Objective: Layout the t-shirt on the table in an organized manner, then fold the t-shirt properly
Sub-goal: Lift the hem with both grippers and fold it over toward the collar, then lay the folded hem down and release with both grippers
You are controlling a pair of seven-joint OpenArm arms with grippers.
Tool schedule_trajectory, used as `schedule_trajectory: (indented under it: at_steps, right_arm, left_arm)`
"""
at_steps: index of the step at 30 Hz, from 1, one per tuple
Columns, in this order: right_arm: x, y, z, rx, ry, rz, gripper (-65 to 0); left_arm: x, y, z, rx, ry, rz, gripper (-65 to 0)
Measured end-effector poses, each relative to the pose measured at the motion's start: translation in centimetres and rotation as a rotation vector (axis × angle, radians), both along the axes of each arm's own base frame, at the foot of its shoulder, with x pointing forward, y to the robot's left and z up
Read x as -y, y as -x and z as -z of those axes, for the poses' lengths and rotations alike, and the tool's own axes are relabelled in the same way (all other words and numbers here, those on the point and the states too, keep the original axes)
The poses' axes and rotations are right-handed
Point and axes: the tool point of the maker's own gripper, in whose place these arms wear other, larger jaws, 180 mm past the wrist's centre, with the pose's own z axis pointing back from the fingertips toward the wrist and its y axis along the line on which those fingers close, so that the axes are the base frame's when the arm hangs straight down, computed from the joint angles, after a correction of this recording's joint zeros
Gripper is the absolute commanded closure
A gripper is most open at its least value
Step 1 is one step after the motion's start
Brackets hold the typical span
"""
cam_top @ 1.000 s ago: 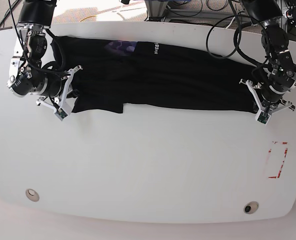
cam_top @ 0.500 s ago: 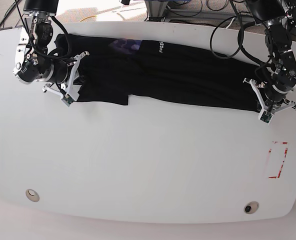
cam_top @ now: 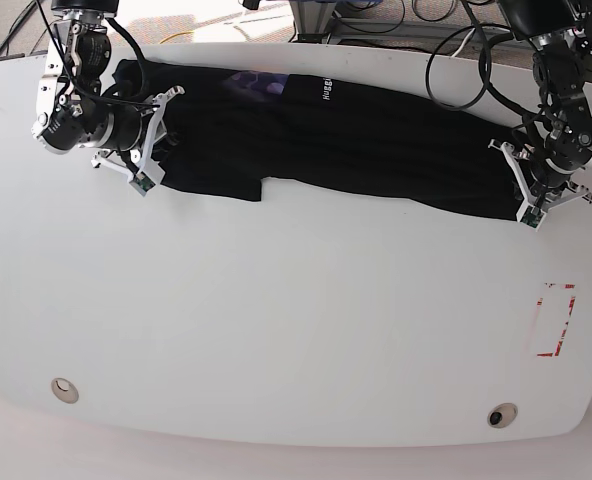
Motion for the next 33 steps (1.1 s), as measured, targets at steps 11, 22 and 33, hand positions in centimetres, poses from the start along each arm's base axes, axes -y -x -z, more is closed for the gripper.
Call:
schedule_trajectory:
  at_steps: [11, 22, 33]
  right_arm:
    - [1.4, 0.1, -0.1, -0.005, 0.044, -0.004, -49.0]
    - [3.1, -3.4, -2.7, 0.112, 0.049, 0.068, -49.3]
    - [2.4, -6.6, 0.2, 0.049, -0.108, 0.176, -49.1]
  left_arm:
    - [-1.5, 0.7, 0.2, -0.011, -0.009, -0.038, -65.0]
    - [-2.8, 0.8, -0.5, -0.016, -0.053, -0.032, -65.0]
    - [-3.0, 0.4, -1.8, 0.014, -0.079, -0.018, -65.0]
